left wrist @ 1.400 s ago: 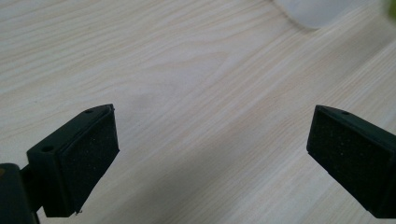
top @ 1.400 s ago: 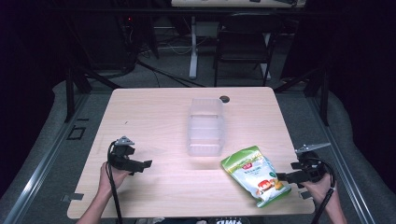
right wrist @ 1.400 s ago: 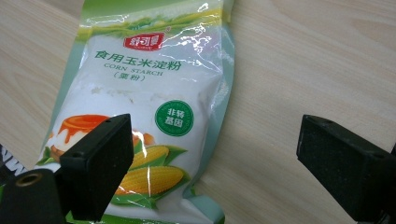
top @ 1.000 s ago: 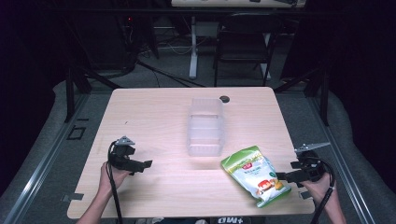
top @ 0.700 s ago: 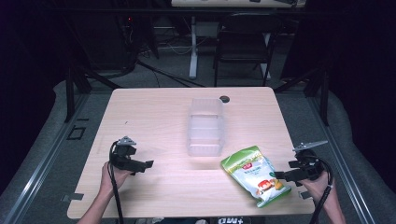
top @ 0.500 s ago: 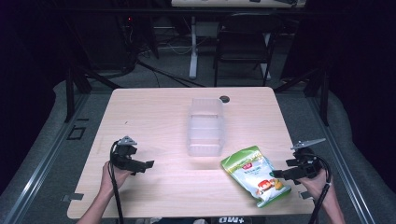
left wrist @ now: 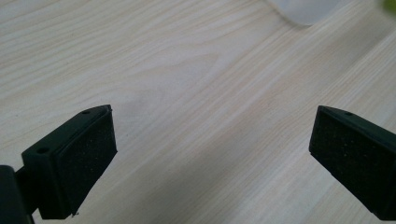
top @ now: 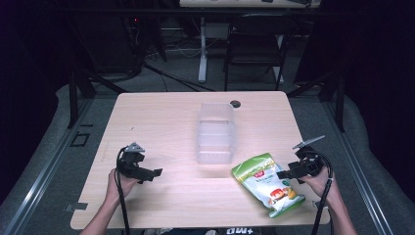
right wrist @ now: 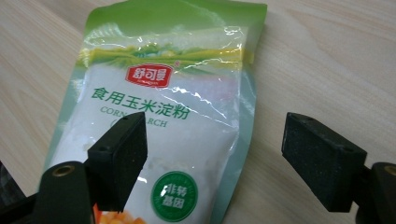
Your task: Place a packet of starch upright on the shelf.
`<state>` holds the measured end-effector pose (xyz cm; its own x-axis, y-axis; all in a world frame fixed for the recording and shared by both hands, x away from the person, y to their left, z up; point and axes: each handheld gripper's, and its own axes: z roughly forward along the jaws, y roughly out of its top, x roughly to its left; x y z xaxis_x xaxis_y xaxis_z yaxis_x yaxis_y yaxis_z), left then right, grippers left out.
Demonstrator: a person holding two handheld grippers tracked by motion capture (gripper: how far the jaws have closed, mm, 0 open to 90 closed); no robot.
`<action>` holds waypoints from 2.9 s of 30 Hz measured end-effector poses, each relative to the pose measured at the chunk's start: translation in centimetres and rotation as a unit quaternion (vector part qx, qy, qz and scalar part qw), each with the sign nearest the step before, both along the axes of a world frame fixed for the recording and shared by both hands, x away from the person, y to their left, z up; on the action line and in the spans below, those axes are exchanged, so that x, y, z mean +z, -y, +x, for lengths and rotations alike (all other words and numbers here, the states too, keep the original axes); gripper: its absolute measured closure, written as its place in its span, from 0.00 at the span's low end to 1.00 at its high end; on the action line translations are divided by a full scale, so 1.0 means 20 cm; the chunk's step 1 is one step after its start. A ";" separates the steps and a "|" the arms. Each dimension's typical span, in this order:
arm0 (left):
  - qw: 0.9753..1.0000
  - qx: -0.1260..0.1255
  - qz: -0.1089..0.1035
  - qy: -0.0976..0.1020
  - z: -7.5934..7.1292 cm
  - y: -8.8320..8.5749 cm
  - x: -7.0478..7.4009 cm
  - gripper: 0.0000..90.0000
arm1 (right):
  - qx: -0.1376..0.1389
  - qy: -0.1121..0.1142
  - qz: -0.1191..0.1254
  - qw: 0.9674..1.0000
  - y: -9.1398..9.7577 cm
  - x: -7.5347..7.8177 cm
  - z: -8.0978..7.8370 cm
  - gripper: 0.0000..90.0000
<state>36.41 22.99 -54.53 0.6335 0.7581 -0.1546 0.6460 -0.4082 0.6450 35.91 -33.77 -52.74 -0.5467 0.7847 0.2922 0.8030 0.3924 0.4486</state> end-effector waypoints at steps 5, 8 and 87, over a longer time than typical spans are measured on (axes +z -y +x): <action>1.000 0.003 0.003 0.000 0.00 0.01 -0.01 0.01 | -0.007 -0.009 0.002 1.000 0.01 -0.03 0.04 0.30; 1.000 0.001 0.004 -0.002 0.01 0.01 -0.02 0.01 | -0.005 -0.012 0.003 1.000 0.00 -0.04 0.05 0.34; 1.000 -0.001 0.008 0.009 0.01 0.00 0.00 0.04 | -0.032 -0.030 0.011 0.999 -0.03 -0.11 0.14 0.62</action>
